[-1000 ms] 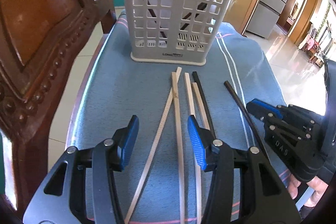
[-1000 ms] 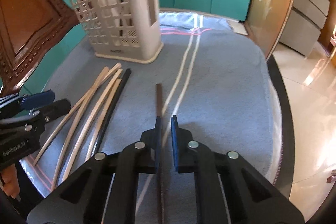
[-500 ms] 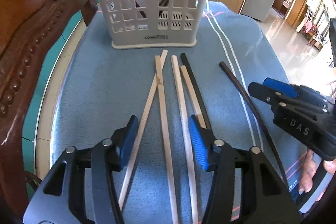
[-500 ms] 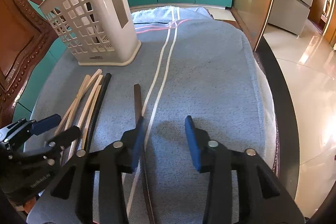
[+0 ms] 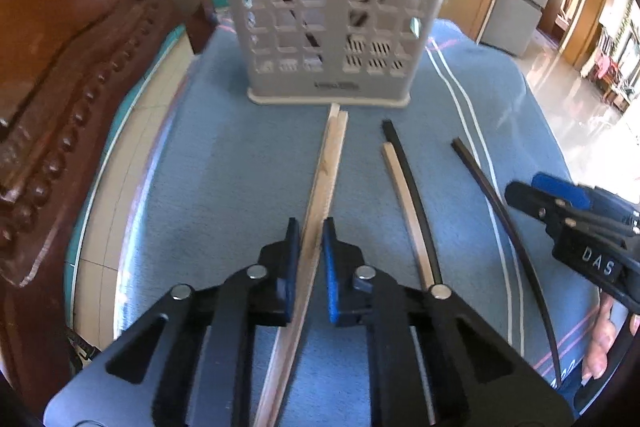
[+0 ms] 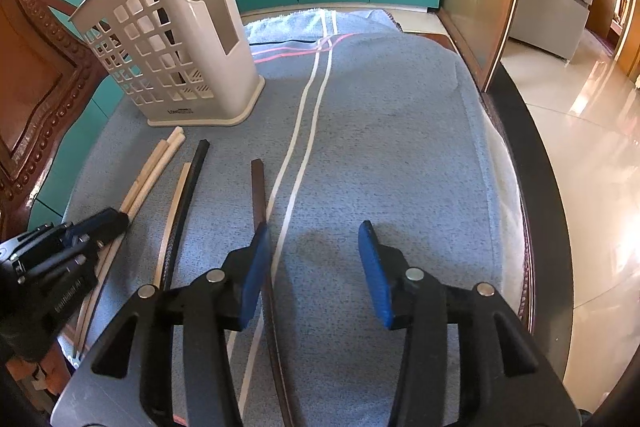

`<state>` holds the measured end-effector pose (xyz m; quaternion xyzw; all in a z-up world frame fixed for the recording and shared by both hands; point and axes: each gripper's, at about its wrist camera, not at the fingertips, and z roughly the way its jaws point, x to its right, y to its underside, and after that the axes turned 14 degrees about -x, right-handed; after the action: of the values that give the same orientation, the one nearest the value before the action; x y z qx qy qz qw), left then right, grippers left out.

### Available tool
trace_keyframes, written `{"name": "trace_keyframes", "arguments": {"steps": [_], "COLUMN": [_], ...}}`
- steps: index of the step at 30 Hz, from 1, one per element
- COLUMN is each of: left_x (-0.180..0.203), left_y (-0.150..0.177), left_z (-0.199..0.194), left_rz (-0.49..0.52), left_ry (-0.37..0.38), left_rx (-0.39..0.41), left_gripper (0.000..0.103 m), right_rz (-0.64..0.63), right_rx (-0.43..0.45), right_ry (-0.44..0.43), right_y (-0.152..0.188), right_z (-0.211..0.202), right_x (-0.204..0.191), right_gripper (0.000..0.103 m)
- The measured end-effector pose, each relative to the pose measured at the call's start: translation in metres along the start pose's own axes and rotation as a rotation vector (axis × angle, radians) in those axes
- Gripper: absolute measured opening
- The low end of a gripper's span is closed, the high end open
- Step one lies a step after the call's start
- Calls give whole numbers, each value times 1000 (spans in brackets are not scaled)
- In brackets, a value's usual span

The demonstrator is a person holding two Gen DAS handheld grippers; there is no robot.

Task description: Organize utensils

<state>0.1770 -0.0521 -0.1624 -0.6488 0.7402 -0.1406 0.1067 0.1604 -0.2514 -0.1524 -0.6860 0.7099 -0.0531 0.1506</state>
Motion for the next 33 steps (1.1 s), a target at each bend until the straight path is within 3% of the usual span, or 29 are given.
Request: {"name": "trace_keyframes", "arguments": {"steps": [5,17,27,33], "left_x": [-9,-32,-15,0], "left_y": [-4,-9,-19,-21], "left_z": [-17,-1,14,16], "left_rz": [-39,-100,-62,-35], "left_ry": [32,60,1,15], "left_rx": [63,-17,-46,-46], "left_gripper": [10,15,17,20], "right_rz": [4,-14,-47,-62], "right_rx": [-5,-10,-26,-27], "right_ry": [-3,-3,-2,2], "right_y": [0,-1,-3,-2], "right_z": [0,2,5,5], "right_x": [1,-3,-9,-10], "right_gripper": [45,47,47,50]}}
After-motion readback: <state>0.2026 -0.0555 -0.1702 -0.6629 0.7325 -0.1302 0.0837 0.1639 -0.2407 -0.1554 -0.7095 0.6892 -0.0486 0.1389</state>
